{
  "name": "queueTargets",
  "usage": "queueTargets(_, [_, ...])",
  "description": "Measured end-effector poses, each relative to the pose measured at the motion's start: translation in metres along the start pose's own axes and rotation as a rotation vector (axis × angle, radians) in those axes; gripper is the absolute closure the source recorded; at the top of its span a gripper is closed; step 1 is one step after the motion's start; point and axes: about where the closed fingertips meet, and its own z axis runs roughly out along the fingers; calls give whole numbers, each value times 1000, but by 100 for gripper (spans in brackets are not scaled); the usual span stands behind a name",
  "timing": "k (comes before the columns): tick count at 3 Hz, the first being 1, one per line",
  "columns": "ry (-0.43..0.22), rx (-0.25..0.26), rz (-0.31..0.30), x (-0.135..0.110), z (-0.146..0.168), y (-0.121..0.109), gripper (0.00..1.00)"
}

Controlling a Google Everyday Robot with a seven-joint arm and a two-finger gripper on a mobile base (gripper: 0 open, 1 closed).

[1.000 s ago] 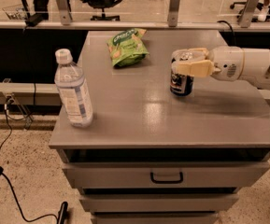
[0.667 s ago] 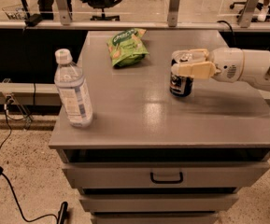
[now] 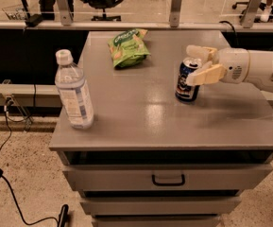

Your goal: Place pepsi can upright

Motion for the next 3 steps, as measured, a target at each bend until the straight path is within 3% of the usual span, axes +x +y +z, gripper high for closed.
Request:
queueTargets(2, [20, 60, -35, -15, -35, -8, 0])
queueTargets(3, [42, 159, -52, -30, -60, 0, 0])
